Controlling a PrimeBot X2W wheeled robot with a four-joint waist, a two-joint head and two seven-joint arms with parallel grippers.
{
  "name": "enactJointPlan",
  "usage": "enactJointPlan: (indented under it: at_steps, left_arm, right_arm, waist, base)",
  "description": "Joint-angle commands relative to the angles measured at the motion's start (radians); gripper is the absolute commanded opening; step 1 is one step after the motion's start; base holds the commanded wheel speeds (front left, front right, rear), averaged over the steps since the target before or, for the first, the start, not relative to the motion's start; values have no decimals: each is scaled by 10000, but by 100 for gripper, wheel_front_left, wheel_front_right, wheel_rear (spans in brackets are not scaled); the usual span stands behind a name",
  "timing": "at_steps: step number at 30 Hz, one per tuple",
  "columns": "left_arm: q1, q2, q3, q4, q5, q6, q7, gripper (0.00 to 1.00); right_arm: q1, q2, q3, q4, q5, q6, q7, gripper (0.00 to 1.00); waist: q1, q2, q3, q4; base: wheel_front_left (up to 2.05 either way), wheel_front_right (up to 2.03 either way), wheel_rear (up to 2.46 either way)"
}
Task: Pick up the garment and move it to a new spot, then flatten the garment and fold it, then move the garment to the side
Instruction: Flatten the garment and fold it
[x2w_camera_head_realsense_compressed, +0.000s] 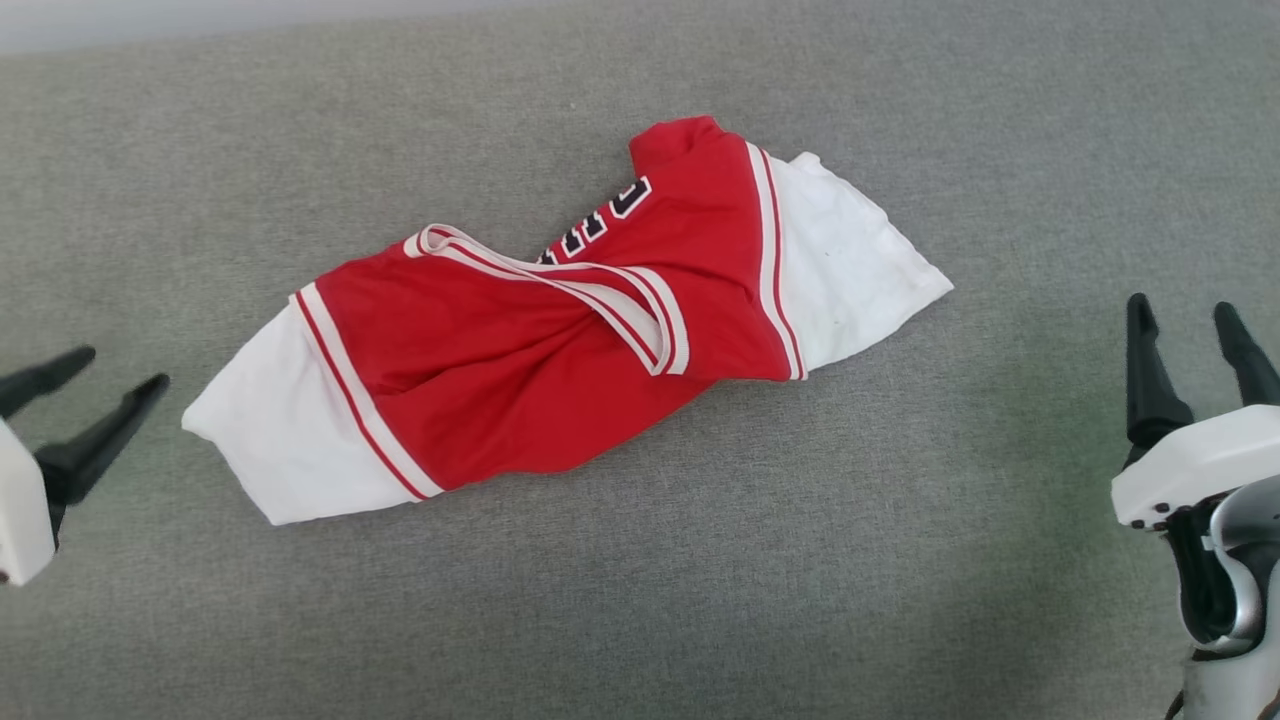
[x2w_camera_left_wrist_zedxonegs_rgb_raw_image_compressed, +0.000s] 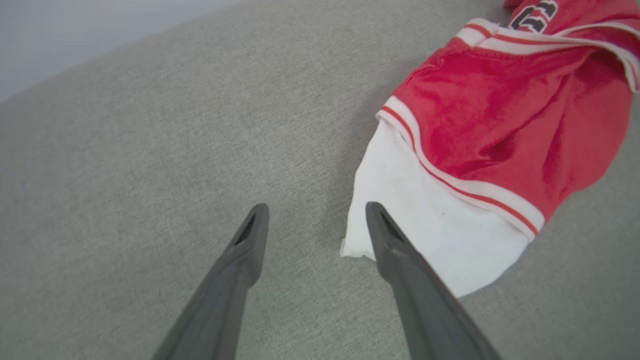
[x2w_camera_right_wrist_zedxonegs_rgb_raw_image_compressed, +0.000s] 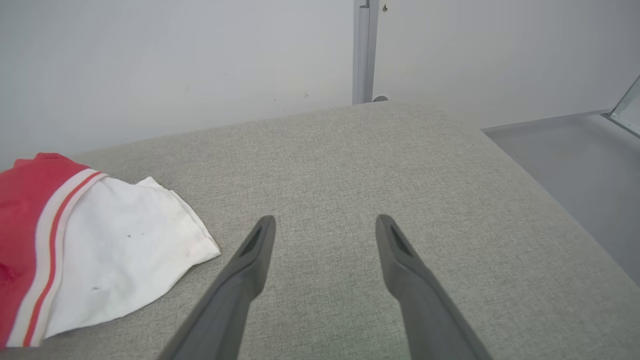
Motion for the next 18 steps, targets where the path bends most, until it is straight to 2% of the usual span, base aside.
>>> enactJointPlan:
  at_steps: [1, 8, 13, 18]
  left_arm:
    - [-335, -9, -101, -117, 240, 26, 168, 100]
    - [-1649, -395, -351, -367, 847, 26, 1190, 100]
    - [-2333, -717, -408, -136, 542, 26, 2024, 100]
    - [-2676, -721, -419, -156, 140, 26, 2993, 100]
  right_arm:
    - [61, -7, 64, 27, 77, -3, -93, 100]
    - [-125, -7, 425, 173, 264, -3, -298, 100]
    - [-266, -7, 718, 81, 358, -3, -409, 100]
    - [-234, -5, 832, 120, 486, -3, -615, 100]
  waist:
    - [0, 0, 47, -54]
    - [0, 0, 495, -390]
    - [0, 0, 999, -826]
    - [0, 0, 1346, -1140]
  base:
    - [0, 0, 0]
    - [0, 0, 0]
    - [0, 0, 0]
    - [0, 0, 0]
